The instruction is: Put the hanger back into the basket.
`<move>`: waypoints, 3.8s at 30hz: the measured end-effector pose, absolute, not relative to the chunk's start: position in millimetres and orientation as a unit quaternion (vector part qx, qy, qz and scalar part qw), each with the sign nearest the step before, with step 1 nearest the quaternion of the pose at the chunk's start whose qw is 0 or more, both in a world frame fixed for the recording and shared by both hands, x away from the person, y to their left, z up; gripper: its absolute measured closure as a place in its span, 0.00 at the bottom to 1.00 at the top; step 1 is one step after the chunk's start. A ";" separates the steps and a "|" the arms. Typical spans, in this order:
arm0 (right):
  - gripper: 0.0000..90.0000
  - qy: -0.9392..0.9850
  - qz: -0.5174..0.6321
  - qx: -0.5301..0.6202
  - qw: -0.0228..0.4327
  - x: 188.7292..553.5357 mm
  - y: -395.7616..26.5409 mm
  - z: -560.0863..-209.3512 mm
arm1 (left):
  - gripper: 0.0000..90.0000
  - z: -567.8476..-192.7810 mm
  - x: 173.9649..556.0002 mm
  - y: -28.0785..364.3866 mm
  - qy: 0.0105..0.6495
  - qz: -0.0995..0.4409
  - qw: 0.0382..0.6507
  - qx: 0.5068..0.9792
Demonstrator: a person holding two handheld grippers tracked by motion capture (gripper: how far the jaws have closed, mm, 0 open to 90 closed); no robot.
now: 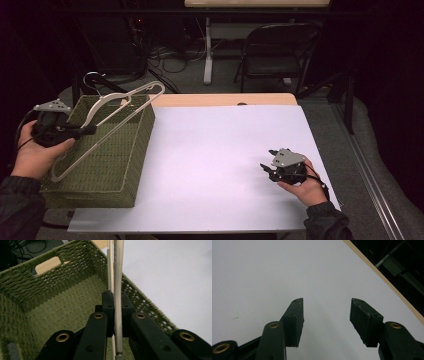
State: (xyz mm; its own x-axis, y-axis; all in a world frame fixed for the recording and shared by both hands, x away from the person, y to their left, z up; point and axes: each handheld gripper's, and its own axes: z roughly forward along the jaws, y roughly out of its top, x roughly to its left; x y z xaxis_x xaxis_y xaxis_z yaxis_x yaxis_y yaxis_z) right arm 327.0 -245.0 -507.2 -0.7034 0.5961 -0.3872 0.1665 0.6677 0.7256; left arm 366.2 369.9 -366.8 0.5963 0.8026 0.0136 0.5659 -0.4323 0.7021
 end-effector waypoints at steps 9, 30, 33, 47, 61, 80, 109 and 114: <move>0.49 0.855 0.342 0.225 0.317 326.7 -245.8 -507.2 | 0.97 -372.7 370.6 397.5 0.405 0.176 0.338 0.831; 0.49 0.860 0.336 0.223 0.313 326.7 -242.7 -511.8 | 0.97 -412.5 357.3 439.1 0.428 0.178 0.332 0.822; 0.49 0.859 0.338 0.223 0.313 326.5 -241.5 -512.4 | 0.97 -419.1 359.1 436.5 0.429 0.172 0.322 0.826; 0.49 0.862 0.330 0.226 0.311 325.5 -243.6 -512.1 | 0.97 -461.1 366.5 428.0 0.442 0.152 0.294 0.834; 0.49 0.857 0.343 0.221 0.315 326.5 -242.9 -515.1 | 0.96 -481.5 371.2 419.7 0.443 0.132 0.224 0.858; 0.49 0.863 0.333 0.223 0.309 326.0 -243.7 -514.7 | 0.75 -474.9 366.5 416.2 0.426 0.145 0.242 0.860; 0.44 0.857 0.342 0.234 0.308 324.8 -245.3 -512.8 | 0.41 -407.7 318.9 329.8 0.391 0.200 0.316 0.841; 0.44 0.855 0.347 0.238 0.303 322.2 -246.4 -512.7 | 0.39 -408.9 316.9 294.0 0.370 0.182 0.336 0.847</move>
